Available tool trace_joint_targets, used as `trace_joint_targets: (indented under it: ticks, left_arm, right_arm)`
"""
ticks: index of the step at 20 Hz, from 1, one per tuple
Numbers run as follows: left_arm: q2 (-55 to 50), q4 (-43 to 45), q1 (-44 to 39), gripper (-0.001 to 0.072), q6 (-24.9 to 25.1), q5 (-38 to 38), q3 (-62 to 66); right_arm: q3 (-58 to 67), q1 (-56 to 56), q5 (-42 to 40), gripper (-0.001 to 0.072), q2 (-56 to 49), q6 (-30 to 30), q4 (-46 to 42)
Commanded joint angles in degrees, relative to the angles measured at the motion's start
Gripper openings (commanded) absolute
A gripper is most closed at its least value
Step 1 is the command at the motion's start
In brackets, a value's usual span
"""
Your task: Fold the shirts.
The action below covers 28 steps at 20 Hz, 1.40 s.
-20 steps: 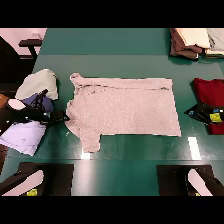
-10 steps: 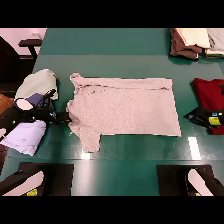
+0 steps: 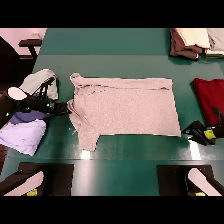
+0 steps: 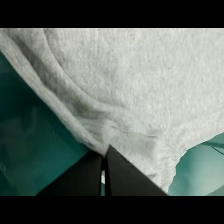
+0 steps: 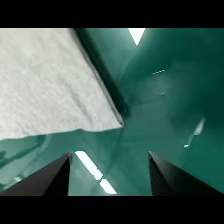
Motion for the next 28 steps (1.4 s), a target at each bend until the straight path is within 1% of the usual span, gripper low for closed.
trace_joint_targets:
  ticks: [1, 3, 4, 5, 6, 8, 9, 12, 14, 17, 21, 22, 25, 27, 28]
  left_arm:
    - [0.04, -0.24, -0.02, 0.002, 0.07, -0.85, 0.76]
    - [0.04, -0.39, -0.02, 0.002, 0.04, -0.79, 0.76]
    - [0.04, -0.37, -0.02, 0.002, 0.07, -0.81, 0.76]
    - [0.04, -0.37, -0.02, 0.002, 0.07, -0.94, 0.76]
    - [0.04, -0.37, -0.02, 0.002, 0.07, -1.22, 0.76]
    - [0.07, -0.33, -0.02, 0.0019, 0.09, -2.16, 0.87]
    - [0.39, -0.22, -0.02, 0.0019, 0.11, -2.73, 1.44]
    - [6.45, 0.13, 0.22, 0.0019, -0.39, -2.95, 5.88]
    - [11.45, 1.57, 0.46, 0.0019, -2.95, -3.87, 13.33]
    - [17.53, 3.08, 0.46, 0.0019, -5.16, -3.37, 29.73]
    - [19.04, 3.78, 0.46, 0.0019, -6.21, -3.37, 54.51]
    - [19.04, 4.09, 0.46, 0.0019, -7.34, -3.06, 59.76]
    - [19.04, 5.2, 0.46, 0.0018, -9.7, -1.95, 72.91]
    - [19.06, 5.73, 0.46, 0.0018, -11.87, -1.77, 76.91]
    - [19.06, 5.64, 0.46, 0.0018, -12.04, -1.66, 77.13]
  right_arm:
    - [-3.13, -0.74, -5.49, 0.0478, -3.76, -1.49, 7.04]
    - [-2.14, 2.86, -7.65, 0.0476, -5.95, -1.46, 8.33]
    - [-1.31, 5.22, -8.33, 0.0436, -7.08, -1.44, 8.26]
    - [-0.31, 7.5, -9.22, 0.0366, -8.26, -1.42, 8.26]
    - [0.68, 9.7, -9.77, 0.028, -9.05, -1.42, 8.26]
    - [2.95, 13.81, -10.64, 0.0074, -9.53, -1.44, 7.82]
    - [4.55, 15.63, -10.62, 0.0014, -9.11, -1.44, 7.67]
    - [11.93, 18.16, -9.84, 0.0013, -3.21, -1.44, 7.74]
    - [19.87, 18.53, -8.9, 0.0013, 1.92, -1.42, 7.78]
    - [35.52, 18.51, -8.59, 0.0013, 9.4, -1.42, 7.69]
    - [55.21, 18.51, -7.69, 0.0013, 15.17, -1.36, 7.5]
    - [59.6, 18.51, -6.88, 0.0013, 15.85, -0.87, 6.54]
    - [71.3, 18.51, -0.96, 0.0013, 16.17, 2.86, -1.57]
    - [78.25, 18.51, 5.05, 0.0013, 14.49, 4.44, -5.6]
    - [82.05, 18.43, 8.63, 0.0013, 12.96, 4.7, -6.08]
